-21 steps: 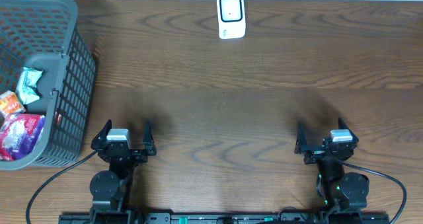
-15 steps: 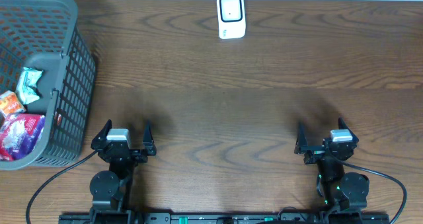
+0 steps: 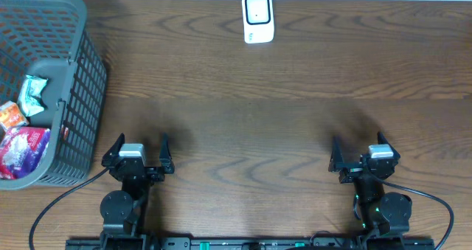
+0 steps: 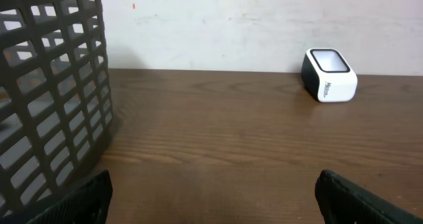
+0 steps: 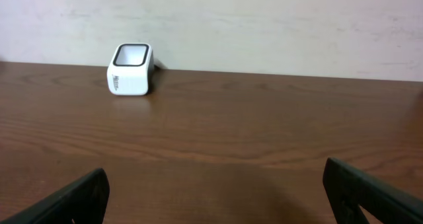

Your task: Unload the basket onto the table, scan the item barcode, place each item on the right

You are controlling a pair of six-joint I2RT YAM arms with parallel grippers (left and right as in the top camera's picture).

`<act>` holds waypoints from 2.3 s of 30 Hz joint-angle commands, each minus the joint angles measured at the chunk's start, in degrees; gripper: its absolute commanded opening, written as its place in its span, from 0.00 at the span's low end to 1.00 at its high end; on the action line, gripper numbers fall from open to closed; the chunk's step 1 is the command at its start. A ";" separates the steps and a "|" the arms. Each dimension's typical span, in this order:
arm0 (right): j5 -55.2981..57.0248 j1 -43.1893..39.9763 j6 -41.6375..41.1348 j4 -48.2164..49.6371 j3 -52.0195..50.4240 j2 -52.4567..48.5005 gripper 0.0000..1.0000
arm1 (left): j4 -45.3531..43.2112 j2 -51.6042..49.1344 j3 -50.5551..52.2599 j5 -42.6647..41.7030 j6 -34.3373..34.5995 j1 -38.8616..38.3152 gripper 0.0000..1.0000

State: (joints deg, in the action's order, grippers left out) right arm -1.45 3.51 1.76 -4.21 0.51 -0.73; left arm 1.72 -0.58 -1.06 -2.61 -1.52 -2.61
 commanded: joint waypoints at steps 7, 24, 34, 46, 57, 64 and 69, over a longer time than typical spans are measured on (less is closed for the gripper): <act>0.28 0.20 0.46 -0.11 -0.15 0.09 0.99 | 2.47 0.31 0.83 1.79 0.07 0.24 0.98; 0.26 0.20 0.46 -0.11 -0.15 0.09 0.99 | 2.47 0.28 0.83 1.79 0.07 0.24 0.98; 0.28 0.20 0.46 -0.11 -0.15 0.09 0.99 | 2.47 0.28 0.83 1.79 0.07 0.24 0.98; 0.26 0.20 0.46 -0.11 -0.15 0.09 0.99 | 2.45 0.28 0.83 1.79 0.07 0.24 0.98; 0.28 0.20 0.46 -0.09 -0.15 0.09 0.99 | -1.18 0.28 0.79 -14.80 34.12 0.02 0.98; 0.26 0.20 0.46 -0.11 -0.15 0.09 0.99 | -17.51 0.31 0.79 -24.22 39.98 0.02 0.98; 0.26 0.20 0.46 -0.11 -0.15 0.09 0.99 | -26.77 0.31 -0.33 -26.75 39.98 0.02 0.98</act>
State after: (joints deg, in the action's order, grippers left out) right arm -1.45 3.51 1.76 -4.23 0.51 -0.73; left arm -23.90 -0.58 -0.40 -25.17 36.51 -2.63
